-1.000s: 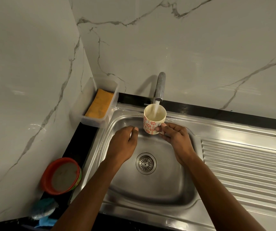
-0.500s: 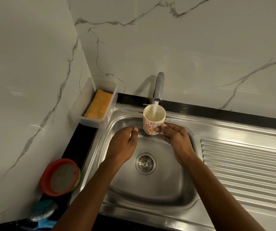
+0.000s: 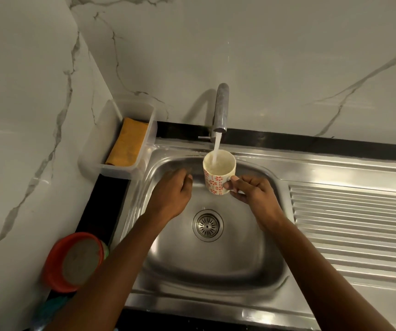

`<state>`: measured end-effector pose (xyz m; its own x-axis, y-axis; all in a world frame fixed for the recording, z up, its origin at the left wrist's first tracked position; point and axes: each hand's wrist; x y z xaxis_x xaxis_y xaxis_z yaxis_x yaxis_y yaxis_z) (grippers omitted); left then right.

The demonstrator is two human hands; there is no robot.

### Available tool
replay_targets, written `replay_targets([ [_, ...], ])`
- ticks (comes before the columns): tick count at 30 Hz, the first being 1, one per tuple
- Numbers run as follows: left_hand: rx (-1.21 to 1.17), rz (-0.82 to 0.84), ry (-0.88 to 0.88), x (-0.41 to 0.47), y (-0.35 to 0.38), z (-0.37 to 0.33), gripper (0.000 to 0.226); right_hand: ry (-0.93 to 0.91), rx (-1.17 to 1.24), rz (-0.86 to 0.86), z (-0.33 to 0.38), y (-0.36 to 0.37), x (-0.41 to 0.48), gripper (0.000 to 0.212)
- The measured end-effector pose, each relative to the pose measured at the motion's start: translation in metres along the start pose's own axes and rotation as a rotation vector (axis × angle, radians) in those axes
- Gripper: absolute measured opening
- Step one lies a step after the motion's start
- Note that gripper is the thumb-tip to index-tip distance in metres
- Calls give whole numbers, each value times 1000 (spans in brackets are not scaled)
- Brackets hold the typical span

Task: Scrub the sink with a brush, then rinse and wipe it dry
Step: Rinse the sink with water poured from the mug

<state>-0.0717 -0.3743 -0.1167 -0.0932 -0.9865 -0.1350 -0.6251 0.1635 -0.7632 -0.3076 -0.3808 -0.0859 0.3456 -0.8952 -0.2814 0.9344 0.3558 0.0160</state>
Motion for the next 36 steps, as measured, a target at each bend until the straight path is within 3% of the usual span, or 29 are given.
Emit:
replay_targets([
  [7,670,315,260,56,20,34,75,265,-307,-102,-15,-36,0,13],
  [12,930,356,371,95,27,35,90,273,-511,-96,-4,-36,32,30],
  [16,1012,391,492,115,30,19,101,292,-412,-122,0,-29,55,27],
  [22,1023,483,541,109,33,29,100,234,-226,-220,-14,-30,39,13],
  [25,996,518,590,105,28,36,98,248,-295,-226,-17,-40,22,20],
  [29,1017,448,706,123,29,30,93,300,-296,-277,-12,-54,15,19],
  [36,1114,331,768,161,58,-3,109,288,-356,-366,8,-54,31,22],
])
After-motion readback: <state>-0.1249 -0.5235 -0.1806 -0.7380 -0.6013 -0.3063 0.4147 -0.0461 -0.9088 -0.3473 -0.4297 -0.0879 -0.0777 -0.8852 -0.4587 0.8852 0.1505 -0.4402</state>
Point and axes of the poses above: each hand's wrist, its own x-axis towards the middle knuckle, its own y-axis out of the palm, z = x × y, and after that the axes turned 12 degrees about z, right-handed
